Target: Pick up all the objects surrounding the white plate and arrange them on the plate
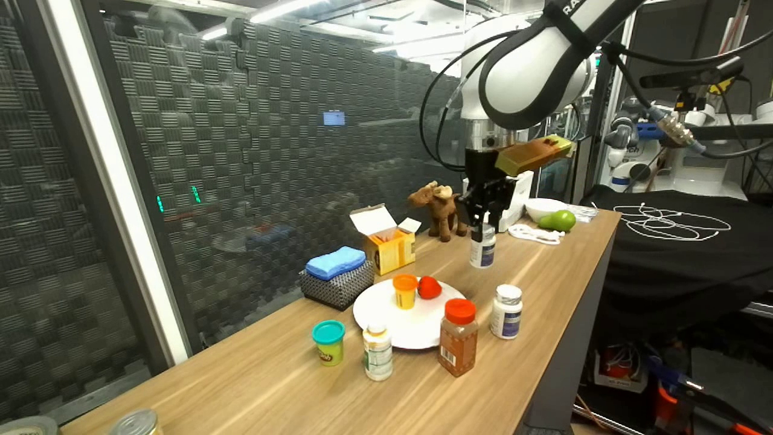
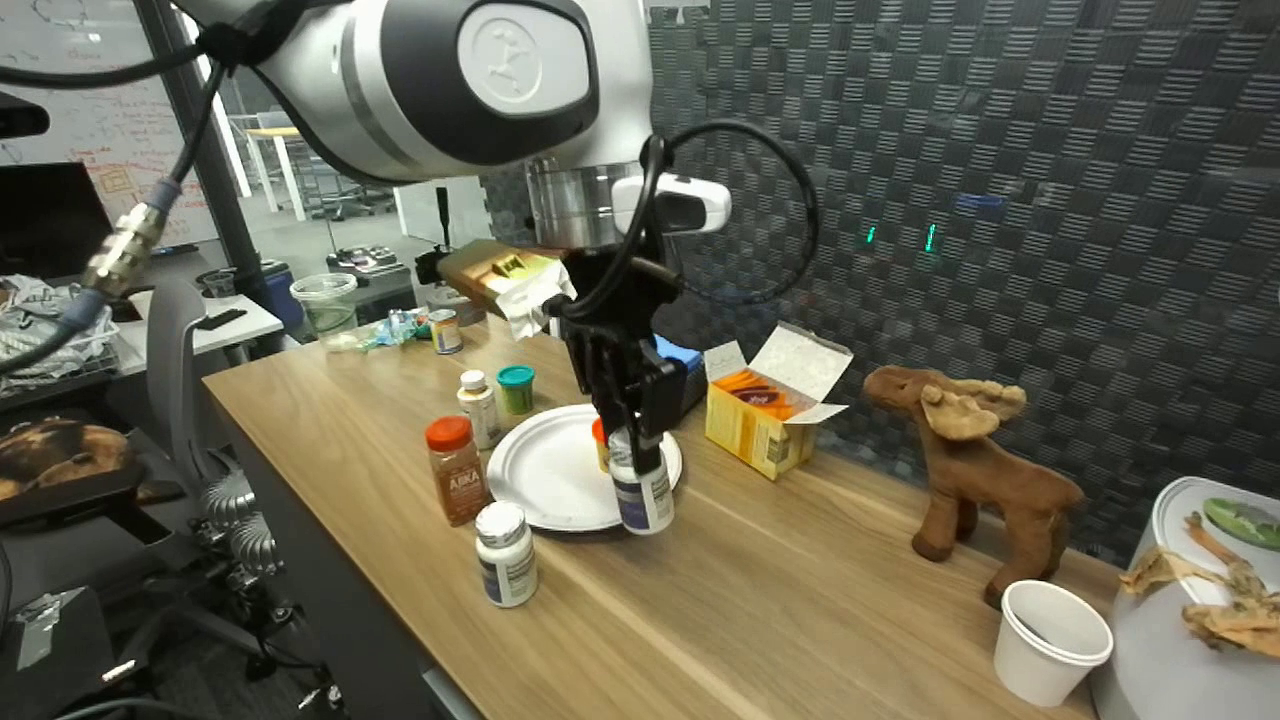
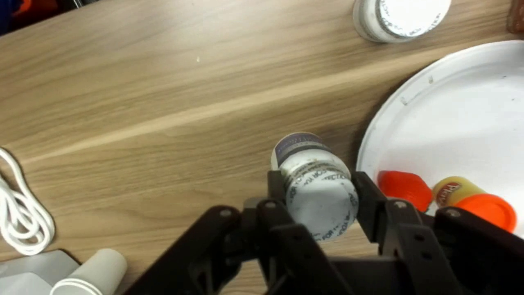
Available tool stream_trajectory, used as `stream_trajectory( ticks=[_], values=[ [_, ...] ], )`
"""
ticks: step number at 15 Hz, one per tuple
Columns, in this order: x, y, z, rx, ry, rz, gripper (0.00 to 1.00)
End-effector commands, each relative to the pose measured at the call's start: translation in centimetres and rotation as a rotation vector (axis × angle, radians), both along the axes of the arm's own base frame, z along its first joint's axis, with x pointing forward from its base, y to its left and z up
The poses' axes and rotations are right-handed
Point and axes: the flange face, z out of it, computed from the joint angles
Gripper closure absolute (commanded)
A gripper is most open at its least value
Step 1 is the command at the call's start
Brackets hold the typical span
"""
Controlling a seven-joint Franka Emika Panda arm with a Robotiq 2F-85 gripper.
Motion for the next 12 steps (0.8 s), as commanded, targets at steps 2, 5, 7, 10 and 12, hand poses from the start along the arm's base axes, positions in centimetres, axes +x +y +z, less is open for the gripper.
stream_trajectory(
  ticks=[2,5,7,10,12],
  values=[
    [1.1,3.9,1.1,-0.004,-0.023,0.104,0.80],
    [2.1,5.2,-0.3,0.008,-0.023,0.156,0.80],
    [2.5,5.7,-1.4,0.037,-0.004,0.187,0.80],
    [3.1,6.7,-3.1,0.094,0.025,0.239,0.80],
    [3.6,7.2,-4.2,0.145,0.043,0.269,0.80]
  ],
)
